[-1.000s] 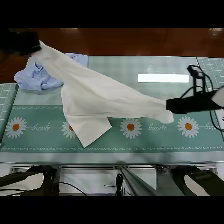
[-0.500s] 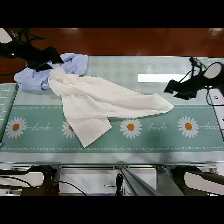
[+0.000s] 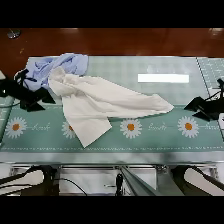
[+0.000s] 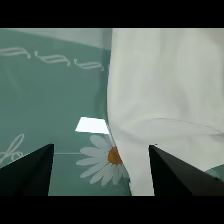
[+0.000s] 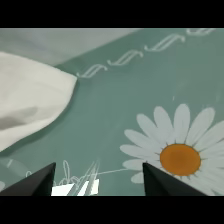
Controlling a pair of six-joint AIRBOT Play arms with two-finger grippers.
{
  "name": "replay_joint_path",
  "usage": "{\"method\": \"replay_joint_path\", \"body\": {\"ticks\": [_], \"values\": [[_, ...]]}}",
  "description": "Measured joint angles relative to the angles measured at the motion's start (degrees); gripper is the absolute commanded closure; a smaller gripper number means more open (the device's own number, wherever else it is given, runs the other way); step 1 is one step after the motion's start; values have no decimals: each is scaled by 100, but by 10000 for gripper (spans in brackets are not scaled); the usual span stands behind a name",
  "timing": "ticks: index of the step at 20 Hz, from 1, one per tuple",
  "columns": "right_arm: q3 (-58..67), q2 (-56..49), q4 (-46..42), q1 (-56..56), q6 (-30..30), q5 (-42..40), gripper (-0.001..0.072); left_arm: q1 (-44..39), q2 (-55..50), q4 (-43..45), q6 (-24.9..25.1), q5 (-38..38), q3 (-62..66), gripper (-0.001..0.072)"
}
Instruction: Fold the shirts.
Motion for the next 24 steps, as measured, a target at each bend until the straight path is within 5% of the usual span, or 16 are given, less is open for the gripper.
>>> {"method": "replay_joint_path", "body": {"ticks": [8, 16, 17, 19, 24], "values": [[-1340, 372, 1705, -249, -1204, -203, 93, 643, 621, -2306, 1493, 1213, -2271, 5], [-1467, 398, 1976, -267, -1292, -240, 92, -85, 291, -3128, 1788, 2009, -2597, 13], [-1473, 398, 1993, -267, -1255, -289, 92, -188, 229, -3187, 1805, 2050, -2603, 142], [-1473, 398, 1996, -267, -1200, -396, 93, -315, 151, -3169, 1832, 2247, -2608, 685], [-1456, 317, 2002, -267, -1095, -688, 93, -417, 90, -3270, 1895, 2374, -2334, 679]]}}
